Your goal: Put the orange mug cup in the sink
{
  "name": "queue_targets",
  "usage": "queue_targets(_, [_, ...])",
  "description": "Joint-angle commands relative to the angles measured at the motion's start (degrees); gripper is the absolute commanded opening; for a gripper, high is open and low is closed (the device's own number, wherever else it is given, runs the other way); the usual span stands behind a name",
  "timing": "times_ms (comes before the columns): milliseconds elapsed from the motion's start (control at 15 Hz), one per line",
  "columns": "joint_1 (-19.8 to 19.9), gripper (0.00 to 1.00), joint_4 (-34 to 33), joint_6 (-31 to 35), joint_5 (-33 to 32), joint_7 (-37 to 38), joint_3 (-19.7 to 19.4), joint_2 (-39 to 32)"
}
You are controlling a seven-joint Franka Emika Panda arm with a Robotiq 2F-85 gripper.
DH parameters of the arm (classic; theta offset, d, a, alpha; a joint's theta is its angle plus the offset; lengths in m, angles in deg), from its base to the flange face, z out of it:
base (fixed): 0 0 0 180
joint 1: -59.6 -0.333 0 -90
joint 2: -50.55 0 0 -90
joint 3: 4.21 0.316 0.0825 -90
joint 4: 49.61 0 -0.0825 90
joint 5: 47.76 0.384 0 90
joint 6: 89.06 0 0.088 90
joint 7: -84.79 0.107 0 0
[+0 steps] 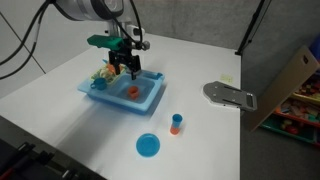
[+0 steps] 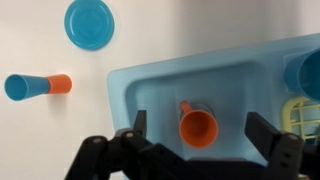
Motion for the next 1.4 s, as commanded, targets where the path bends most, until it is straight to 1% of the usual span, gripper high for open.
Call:
queue_targets(0, [-0.17, 1.00, 6.43, -3.31, -2.50, -0.12, -0.69, 7.65])
queue_targets(267, [-0.17, 1.00, 10.03, -7.31, -4.93, 0.78, -0.89, 13.99])
queue_targets(467, [0.00, 1.00, 11.37, -11.56, -5.08, 0.78, -0.30, 18.88])
queue_targets(800, [0.40, 1.00, 10.37, -20.82, -4.04, -0.59, 0.96, 26.70])
queue_targets(1067, [0.39, 1.00, 9.08, -26.91, -4.32, -0.86, 2.06, 32.84])
queue_targets(1200, [0.39, 1.00, 9.80, -27.64, -4.08, -1.91, 2.62, 36.49])
queue_targets(1333, [0.42, 1.00, 10.65, -27.01, -3.58, -3.87, 2.97, 39.78])
